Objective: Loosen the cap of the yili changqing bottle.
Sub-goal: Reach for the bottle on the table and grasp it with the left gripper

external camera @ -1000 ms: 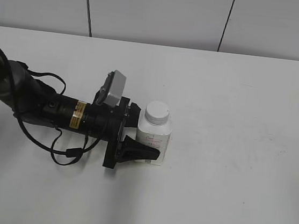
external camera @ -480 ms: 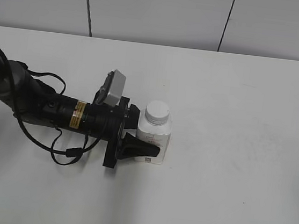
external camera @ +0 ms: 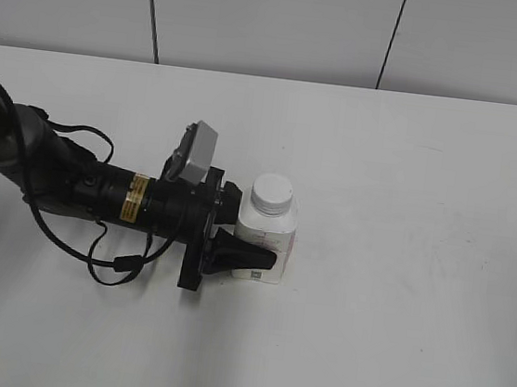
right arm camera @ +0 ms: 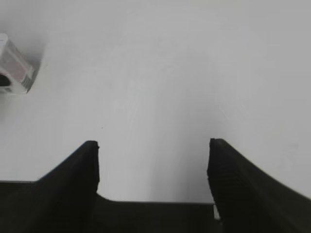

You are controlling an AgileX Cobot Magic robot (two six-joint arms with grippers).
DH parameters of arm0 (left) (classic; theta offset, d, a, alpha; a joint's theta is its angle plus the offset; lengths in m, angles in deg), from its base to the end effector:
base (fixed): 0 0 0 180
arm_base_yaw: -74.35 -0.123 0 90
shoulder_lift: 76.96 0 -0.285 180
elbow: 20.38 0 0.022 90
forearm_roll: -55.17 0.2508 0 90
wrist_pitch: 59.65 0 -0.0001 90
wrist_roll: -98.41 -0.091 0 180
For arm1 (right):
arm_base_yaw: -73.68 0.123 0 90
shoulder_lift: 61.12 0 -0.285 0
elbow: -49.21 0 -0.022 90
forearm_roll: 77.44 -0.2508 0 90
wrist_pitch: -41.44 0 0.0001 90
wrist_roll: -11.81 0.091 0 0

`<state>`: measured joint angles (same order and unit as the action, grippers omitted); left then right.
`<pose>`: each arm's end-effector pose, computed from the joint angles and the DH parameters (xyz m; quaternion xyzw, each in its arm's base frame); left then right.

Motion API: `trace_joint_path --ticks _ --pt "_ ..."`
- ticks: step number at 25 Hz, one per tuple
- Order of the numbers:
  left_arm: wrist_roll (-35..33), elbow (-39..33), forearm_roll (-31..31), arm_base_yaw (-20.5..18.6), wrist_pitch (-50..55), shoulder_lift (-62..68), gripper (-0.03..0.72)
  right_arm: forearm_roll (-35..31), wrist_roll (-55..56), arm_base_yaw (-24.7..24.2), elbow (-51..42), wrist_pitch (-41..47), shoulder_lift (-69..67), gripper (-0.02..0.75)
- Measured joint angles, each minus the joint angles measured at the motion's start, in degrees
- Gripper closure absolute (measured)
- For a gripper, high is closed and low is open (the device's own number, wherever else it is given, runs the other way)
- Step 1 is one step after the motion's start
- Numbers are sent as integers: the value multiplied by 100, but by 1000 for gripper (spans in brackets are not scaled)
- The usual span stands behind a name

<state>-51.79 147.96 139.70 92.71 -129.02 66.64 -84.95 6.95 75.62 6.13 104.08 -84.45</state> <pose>0.3294 -0.1986 0.0477 0.5688 0.5637 -0.4542 0.3904 0.0293 0.0116 0.2996 -0.0513 0.8994 0.0545 0.4307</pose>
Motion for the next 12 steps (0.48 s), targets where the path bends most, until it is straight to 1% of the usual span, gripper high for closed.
trace_joint_path --ticks 6,12 --pt "0 0 0 0 0 0 304 -478 97 0 802 401 -1964 188" --pt "0 0 -5 0 0 0 312 -595 -215 0 1372 2 -3419 188"
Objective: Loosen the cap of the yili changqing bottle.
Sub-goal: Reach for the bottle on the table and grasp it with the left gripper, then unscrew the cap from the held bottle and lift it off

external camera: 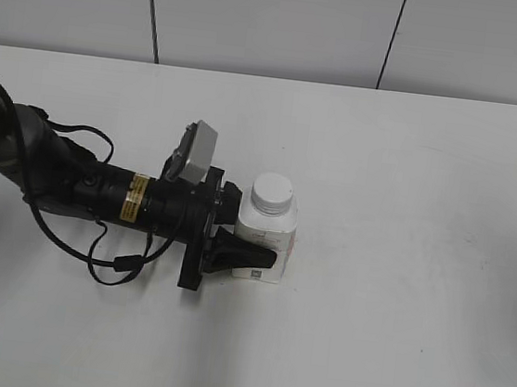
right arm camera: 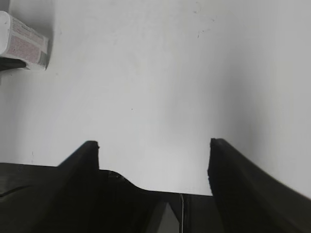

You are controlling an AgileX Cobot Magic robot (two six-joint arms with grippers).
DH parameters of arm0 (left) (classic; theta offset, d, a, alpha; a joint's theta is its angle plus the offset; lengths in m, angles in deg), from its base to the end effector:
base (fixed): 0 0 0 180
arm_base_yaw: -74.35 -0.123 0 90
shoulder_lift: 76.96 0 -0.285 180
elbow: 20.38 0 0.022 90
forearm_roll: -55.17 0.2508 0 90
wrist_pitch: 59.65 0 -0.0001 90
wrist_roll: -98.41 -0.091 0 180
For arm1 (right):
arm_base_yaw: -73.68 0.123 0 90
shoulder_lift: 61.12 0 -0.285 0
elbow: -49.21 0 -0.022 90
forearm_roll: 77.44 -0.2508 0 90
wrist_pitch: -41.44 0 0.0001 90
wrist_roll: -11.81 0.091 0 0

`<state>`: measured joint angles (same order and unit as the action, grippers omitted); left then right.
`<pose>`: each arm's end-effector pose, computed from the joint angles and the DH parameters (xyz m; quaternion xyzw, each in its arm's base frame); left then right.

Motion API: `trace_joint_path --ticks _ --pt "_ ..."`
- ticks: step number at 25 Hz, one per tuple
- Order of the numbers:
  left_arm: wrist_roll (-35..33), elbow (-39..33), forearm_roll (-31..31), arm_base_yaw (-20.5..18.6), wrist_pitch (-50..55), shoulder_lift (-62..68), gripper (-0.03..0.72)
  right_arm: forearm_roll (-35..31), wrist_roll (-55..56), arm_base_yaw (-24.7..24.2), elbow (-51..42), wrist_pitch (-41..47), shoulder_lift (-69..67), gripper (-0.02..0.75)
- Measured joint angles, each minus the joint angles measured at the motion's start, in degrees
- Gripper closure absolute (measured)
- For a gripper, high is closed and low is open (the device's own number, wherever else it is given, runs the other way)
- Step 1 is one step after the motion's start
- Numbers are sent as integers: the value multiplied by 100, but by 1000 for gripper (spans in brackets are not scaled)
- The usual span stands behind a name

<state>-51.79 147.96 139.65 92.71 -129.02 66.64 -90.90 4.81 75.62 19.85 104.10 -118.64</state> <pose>0.3294 -0.1986 0.0478 0.5685 0.5639 -0.4541 0.3906 0.1414 0.0236 0.3228 -0.0502 0.9572 0.1030 0.2657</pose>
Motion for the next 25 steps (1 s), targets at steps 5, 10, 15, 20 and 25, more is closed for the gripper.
trace_joint_path --ticks 5,10,15,20,25 --pt "0 0 -47 0 0 0 312 -112 402 0 768 293 -1204 188" --pt "0 0 -125 0 12 0 312 -201 577 0 1731 640 -2254 188" --pt "0 0 -186 0 40 0 312 -201 1222 35 2565 661 -3066 188" --pt "0 0 -203 0 40 0 312 -201 1829 547 3161 664 -3995 188" --pt "0 0 -208 0 40 0 313 -215 2473 1352 3726 672 -4756 188"
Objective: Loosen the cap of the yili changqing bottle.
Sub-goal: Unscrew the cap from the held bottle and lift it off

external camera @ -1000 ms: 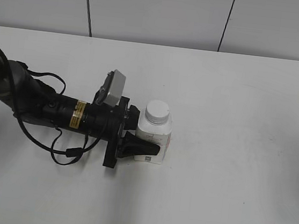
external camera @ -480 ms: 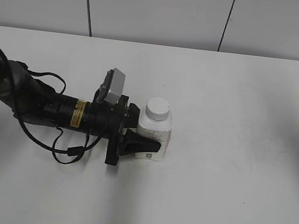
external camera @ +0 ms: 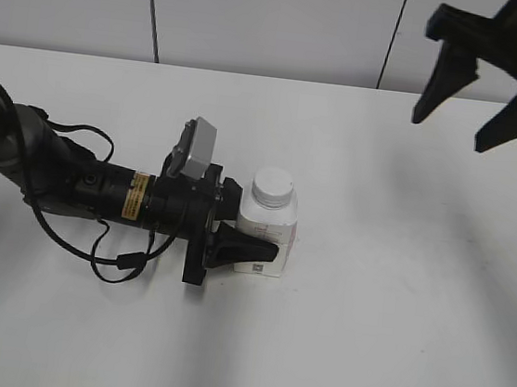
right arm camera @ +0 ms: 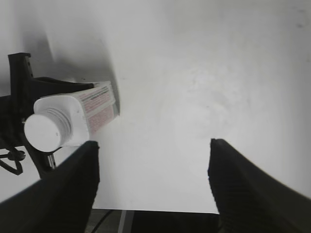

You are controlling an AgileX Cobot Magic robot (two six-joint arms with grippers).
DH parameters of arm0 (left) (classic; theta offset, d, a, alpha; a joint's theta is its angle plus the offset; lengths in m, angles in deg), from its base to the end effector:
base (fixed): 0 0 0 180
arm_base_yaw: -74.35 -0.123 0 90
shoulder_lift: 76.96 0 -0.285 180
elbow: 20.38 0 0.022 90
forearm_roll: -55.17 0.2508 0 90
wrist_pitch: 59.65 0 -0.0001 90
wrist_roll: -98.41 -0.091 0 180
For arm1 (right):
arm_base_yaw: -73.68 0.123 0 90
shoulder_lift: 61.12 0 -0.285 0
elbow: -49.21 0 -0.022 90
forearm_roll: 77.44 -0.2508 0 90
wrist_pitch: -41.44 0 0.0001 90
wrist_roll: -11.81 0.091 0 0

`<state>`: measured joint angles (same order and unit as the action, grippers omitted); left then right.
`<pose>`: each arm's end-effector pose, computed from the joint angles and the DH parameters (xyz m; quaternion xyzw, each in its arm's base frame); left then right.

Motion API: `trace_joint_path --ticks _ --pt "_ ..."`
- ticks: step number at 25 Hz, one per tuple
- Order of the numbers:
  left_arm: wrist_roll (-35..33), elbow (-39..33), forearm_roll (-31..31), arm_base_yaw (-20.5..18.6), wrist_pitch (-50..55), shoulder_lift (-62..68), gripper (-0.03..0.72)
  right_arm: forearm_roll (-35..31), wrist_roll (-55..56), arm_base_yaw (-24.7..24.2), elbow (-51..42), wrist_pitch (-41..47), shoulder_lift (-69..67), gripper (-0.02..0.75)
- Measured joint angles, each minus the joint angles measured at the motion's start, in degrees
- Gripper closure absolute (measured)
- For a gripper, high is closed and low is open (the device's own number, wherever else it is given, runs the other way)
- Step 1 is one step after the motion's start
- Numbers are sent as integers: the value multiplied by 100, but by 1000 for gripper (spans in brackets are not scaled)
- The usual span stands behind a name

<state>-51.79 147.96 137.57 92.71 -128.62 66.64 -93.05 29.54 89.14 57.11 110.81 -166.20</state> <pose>0.3325 -0.1990 0.0485 0.5559 0.5728 -0.4504 0.4000 0.3285 0.1146 0.3033 0.0521 0.9831 0.1595 0.0735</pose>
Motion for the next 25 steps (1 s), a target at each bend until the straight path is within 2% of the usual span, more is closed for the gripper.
trace_joint_path --ticks 7,14,25 --pt "0 0 0 0 2 0 314 -86 446 787 630 5 -813 188" --pt "0 0 0 0 2 0 314 -179 564 1340 1115 13 -1355 188" --pt "0 0 0 0 7 0 315 -257 885 1580 1168 26 -1616 188"
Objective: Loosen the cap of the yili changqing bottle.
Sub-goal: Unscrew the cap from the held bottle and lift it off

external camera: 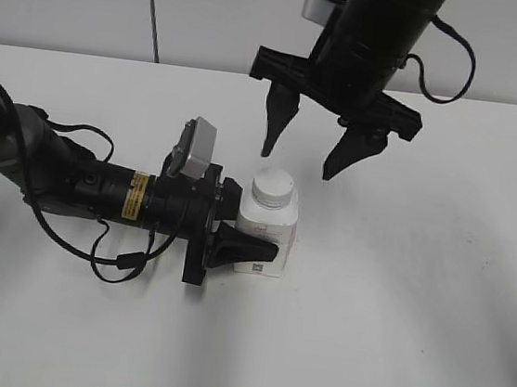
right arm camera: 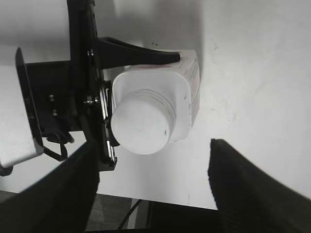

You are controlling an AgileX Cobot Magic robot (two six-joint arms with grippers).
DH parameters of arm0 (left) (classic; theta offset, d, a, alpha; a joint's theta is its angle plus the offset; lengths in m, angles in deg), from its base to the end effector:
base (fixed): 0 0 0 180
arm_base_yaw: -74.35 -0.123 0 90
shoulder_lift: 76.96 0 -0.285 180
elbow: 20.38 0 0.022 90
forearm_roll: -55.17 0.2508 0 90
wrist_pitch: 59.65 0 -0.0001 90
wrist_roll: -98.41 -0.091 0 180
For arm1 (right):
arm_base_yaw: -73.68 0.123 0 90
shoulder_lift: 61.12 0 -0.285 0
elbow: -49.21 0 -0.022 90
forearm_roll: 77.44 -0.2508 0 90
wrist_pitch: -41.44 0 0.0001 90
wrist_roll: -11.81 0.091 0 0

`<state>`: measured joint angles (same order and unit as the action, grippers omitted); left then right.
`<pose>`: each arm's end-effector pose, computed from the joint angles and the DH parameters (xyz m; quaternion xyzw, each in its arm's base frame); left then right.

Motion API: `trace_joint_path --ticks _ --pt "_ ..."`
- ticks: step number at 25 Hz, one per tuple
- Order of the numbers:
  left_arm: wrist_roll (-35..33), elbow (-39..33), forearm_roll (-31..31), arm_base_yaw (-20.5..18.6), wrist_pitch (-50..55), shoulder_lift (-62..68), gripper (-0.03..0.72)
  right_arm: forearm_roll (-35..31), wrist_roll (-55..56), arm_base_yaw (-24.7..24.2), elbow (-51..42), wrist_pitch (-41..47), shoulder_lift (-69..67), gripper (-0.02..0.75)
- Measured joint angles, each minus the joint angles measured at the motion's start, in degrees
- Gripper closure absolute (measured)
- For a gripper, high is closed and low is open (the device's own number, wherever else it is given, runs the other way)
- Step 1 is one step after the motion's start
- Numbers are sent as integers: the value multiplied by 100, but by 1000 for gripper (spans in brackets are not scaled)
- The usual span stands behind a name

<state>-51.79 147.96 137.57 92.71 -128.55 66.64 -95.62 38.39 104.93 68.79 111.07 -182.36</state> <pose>0.3325 -0.1990 0.0484 0.5560 0.5731 -0.4499 0.3999 0.3388 0.2367 0.2517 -0.0034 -0.9855 -0.1692 0.0078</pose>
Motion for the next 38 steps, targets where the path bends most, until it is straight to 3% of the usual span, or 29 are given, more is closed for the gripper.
trace_joint_path --ticks 22,29,38 --pt "0 0 0 0 0 0 315 -56 -24 205 74 -216 -476 188" --pt "0 0 0 0 0 0 315 -7 -42 216 74 -279 -485 265" --pt "0 0 0 0 0 0 315 -7 -111 216 74 -299 -584 276"
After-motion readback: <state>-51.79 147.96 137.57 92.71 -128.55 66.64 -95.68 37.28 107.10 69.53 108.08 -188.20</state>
